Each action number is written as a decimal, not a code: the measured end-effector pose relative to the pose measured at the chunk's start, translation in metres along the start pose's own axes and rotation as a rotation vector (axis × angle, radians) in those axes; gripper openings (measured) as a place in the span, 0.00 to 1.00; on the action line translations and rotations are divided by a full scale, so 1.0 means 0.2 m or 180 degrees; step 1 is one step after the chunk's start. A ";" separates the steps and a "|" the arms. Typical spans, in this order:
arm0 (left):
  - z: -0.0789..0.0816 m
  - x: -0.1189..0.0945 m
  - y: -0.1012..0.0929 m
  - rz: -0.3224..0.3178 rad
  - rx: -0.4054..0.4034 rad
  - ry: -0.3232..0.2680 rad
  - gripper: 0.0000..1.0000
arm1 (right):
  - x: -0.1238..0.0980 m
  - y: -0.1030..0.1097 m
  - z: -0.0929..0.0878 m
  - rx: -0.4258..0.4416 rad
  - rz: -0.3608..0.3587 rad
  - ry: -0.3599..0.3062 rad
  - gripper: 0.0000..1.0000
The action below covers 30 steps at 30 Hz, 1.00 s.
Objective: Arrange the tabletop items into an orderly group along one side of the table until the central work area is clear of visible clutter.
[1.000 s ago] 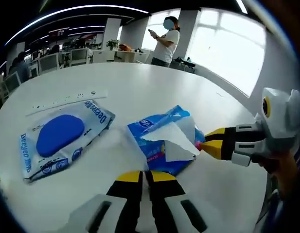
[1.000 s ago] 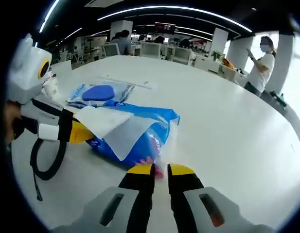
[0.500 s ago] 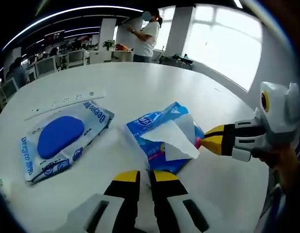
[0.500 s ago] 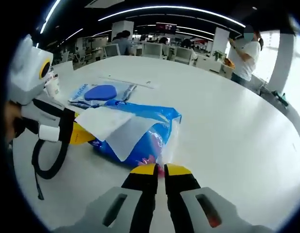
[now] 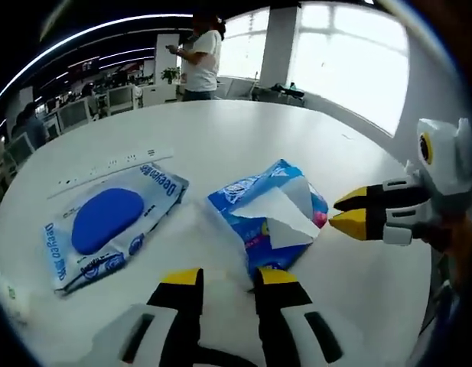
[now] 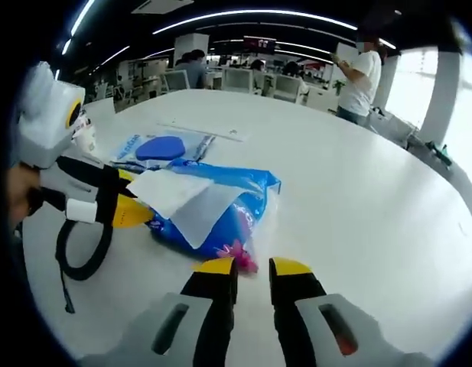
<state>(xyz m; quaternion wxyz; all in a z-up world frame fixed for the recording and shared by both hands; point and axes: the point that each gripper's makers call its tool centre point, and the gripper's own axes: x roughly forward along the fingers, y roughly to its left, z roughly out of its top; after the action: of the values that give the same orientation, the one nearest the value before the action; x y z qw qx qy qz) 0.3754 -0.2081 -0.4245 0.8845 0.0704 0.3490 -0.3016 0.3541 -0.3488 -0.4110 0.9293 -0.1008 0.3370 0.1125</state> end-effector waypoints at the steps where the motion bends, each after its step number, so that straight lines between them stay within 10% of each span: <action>1: 0.00 -0.01 0.00 -0.0007 0.0002 -0.0003 0.27 | -0.01 0.00 0.00 0.0004 0.0000 -0.0013 0.21; 30: 0.13 -0.18 0.20 0.0003 -0.0319 -0.0428 0.56 | -0.08 0.22 0.20 -0.0203 0.0321 -0.0443 0.49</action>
<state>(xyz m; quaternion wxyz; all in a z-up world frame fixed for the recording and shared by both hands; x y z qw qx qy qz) 0.3928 -0.1669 -0.3842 0.9084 0.0058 0.3035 -0.2874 0.3539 -0.2988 -0.3741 0.9399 -0.1052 0.2726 0.1765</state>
